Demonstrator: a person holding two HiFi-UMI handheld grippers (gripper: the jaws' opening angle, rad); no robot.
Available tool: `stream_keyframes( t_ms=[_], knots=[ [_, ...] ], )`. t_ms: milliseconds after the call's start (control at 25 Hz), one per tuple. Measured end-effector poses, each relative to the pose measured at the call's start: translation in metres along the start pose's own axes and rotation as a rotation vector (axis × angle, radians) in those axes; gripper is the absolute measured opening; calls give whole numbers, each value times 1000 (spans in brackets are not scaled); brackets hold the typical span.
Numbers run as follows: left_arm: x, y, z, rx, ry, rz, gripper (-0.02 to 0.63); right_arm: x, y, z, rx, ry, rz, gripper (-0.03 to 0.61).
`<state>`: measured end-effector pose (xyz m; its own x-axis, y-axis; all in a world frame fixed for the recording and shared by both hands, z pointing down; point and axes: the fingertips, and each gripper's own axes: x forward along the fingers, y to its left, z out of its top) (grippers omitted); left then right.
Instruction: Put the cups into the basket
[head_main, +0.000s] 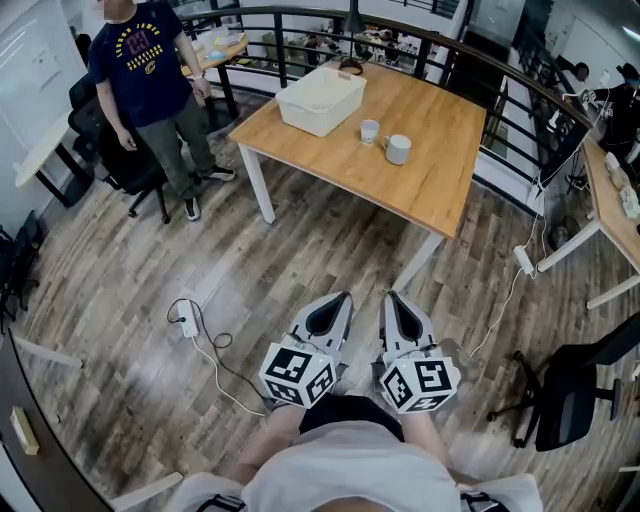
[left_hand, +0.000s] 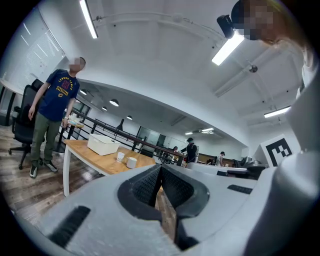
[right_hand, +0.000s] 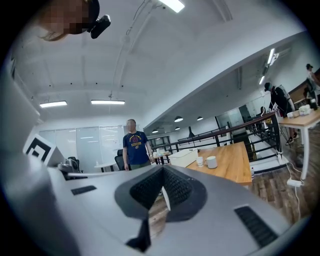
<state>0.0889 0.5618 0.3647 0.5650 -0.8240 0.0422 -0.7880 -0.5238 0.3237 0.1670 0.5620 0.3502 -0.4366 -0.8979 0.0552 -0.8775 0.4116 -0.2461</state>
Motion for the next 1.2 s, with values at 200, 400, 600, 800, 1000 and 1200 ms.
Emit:
stream_keyframes(
  t_ms=[200,400,600,800,1000,1200],
  knots=[
    [-2,3,2,5,0,-7,8,1,4,-1,-4,-1,-1,11],
    [-5,8,1,11,3,-22,8,6,8,-3,8,-8,-12,11],
    [-9,16,0,15,5,-37,8,10,14,-8,9,-14,-24,11],
    [-16,26,0,12,7,-46,8,15,23,-16,13,-6,-36,11],
    [-16,34,-3,3,16,-50,8,20,26,-21,17,3,-41,11],
    [-10,40,-4,-2,18,-54,8,27,22,-21,11,2,-51,11]
  ],
)
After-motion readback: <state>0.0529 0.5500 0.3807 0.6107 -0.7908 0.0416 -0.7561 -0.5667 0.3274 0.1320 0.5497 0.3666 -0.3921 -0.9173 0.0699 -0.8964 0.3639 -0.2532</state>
